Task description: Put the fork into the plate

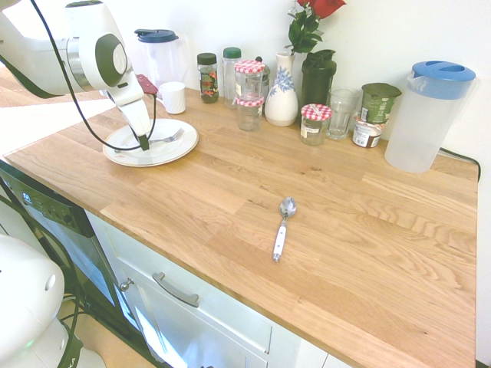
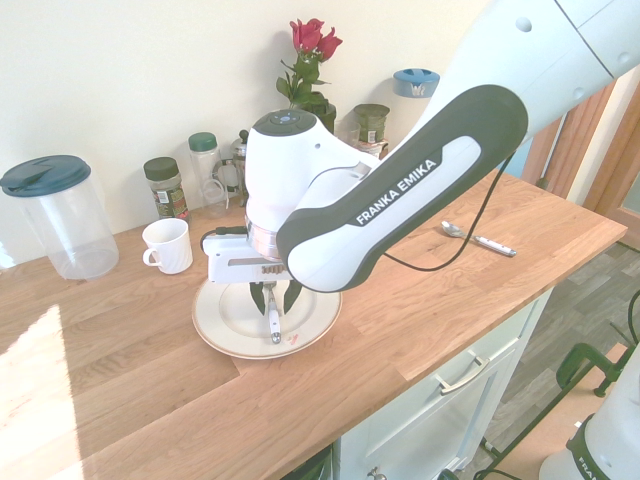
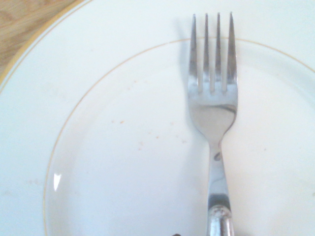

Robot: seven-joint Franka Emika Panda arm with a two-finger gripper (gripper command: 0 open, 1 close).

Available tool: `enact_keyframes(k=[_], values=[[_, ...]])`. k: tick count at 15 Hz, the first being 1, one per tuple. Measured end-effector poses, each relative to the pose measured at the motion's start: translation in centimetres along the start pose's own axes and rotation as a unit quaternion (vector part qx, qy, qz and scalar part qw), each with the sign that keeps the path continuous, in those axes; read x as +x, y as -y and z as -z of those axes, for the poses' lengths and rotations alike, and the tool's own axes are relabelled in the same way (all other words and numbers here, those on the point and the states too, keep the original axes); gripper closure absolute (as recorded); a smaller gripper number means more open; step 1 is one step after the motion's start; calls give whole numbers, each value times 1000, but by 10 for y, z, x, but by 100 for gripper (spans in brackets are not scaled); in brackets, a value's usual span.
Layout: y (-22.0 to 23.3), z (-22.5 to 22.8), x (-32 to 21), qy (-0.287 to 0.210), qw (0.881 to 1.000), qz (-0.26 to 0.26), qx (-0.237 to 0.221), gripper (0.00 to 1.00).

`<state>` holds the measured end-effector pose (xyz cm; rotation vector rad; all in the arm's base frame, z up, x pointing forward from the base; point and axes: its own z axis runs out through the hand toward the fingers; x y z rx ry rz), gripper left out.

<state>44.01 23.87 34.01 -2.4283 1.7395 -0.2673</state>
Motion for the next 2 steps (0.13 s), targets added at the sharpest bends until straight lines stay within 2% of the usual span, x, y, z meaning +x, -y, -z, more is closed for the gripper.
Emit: enact_keyframes(k=[2], values=[[3,12,5,-3,1000,1,13,0]])
